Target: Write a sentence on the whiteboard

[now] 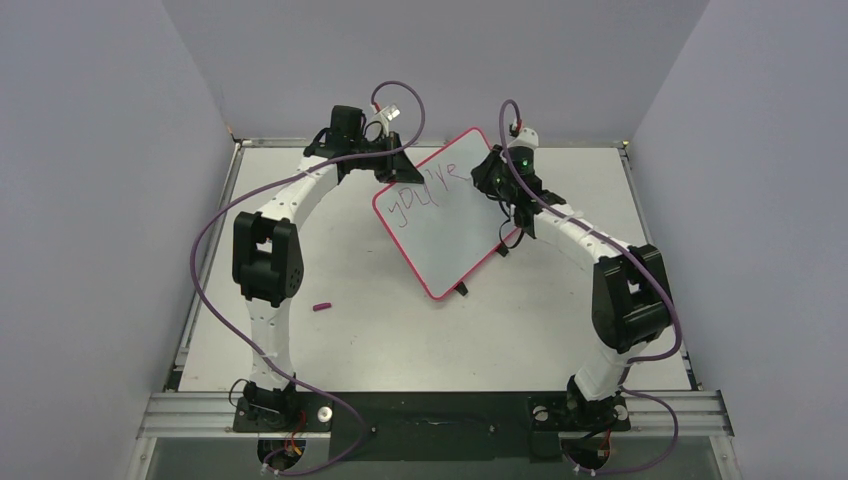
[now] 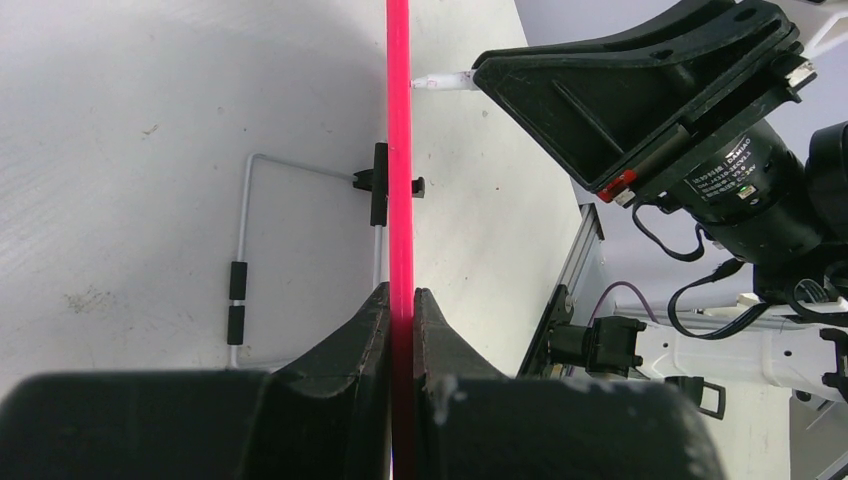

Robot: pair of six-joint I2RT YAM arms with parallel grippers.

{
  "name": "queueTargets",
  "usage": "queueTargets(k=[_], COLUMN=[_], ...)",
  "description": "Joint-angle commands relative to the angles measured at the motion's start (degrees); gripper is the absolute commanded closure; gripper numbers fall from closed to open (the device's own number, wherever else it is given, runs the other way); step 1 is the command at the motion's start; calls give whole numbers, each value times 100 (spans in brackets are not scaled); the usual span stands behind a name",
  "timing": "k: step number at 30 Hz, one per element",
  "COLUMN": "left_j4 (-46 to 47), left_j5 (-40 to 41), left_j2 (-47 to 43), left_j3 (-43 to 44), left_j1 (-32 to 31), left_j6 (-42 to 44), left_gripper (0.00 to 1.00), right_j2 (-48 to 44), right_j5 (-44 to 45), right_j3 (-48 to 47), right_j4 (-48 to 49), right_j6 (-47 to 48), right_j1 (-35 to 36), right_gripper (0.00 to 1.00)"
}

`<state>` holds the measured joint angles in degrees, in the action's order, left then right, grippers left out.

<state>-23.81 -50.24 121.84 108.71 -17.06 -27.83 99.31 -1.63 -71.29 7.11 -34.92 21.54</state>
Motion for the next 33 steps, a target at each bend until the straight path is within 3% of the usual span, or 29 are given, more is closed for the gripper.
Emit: queueTargets(k=[1,19,33], left_j4=[602,556,197], left_j5=[-660,-525,-404], left_j2=[-442,-702,-757], left_j3=[189,-148,-148], left_j1=[-34,-43,-56], left_j6=[-161,-151,183], left_gripper=[100,100,100], right_j2=[-241,-1646,-2780], right_j5=[298,255,-344], right_j3=[-300,482,1861], right_j4=[-247,-390,159], right_j6=[188,245,640], right_j1=[-7,31,403], right_gripper=[100,100,100])
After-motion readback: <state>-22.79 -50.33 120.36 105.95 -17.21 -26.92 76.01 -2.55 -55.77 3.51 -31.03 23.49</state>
